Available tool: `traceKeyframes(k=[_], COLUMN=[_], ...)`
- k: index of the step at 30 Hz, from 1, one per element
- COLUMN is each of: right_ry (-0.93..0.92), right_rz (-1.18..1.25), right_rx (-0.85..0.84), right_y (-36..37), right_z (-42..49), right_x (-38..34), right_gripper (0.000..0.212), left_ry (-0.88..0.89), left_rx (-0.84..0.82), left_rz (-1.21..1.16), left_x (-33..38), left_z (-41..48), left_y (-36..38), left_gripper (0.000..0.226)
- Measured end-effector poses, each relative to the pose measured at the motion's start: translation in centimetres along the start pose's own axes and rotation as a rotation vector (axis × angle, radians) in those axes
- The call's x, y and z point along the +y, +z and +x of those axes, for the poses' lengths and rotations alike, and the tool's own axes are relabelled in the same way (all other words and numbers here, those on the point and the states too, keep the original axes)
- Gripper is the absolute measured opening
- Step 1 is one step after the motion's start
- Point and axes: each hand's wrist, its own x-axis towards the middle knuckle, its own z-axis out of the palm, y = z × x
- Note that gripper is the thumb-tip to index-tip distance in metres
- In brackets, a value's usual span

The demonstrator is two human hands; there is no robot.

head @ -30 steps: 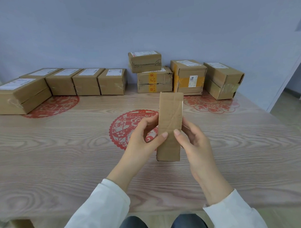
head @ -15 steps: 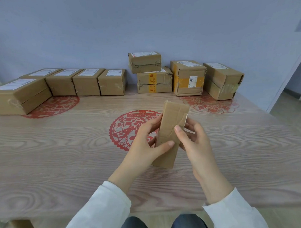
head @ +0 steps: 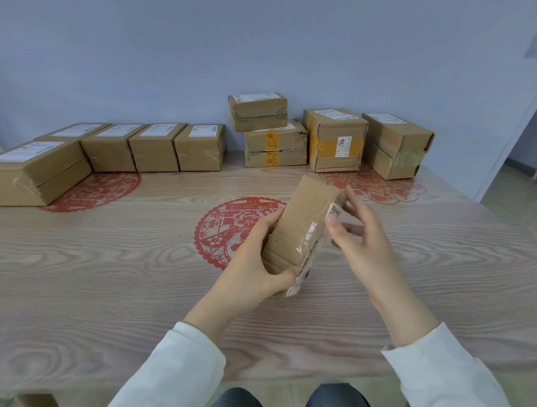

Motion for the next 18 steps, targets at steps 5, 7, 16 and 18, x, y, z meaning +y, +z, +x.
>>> traceKeyframes(k=[5, 7, 16, 18], right_ry=[-0.067, -0.059, 0.058, 0.090], right_rz=[0.025, 0.076, 0.232, 0.244], right_rx=[-0.118, -0.154, -0.072, -0.046], right_y=[-1.3, -1.5, -1.8, -1.8], right_z=[0.4, 0.5, 0.6, 0.7], right_x=[-0.2, -0.1, 1.6, 2.1], right_gripper=[0.048, 0.047, 0.028, 0.017], left_ry=[-0.052, -0.060, -0.019, -0.007], left_rx=[-0.121, -0.167, -0.168, -0.127], left_rz=[-0.064, -0.079, -0.027, -0.006], left_x=[-0.3, -0.2, -0.3, -0.4], left_z=[-0.2, -0.1, 0.1, 0.2], left_y=[-1.0, -1.4, -1.9, -1.7], left_gripper=[0.072, 0.071, 0.064, 0.059])
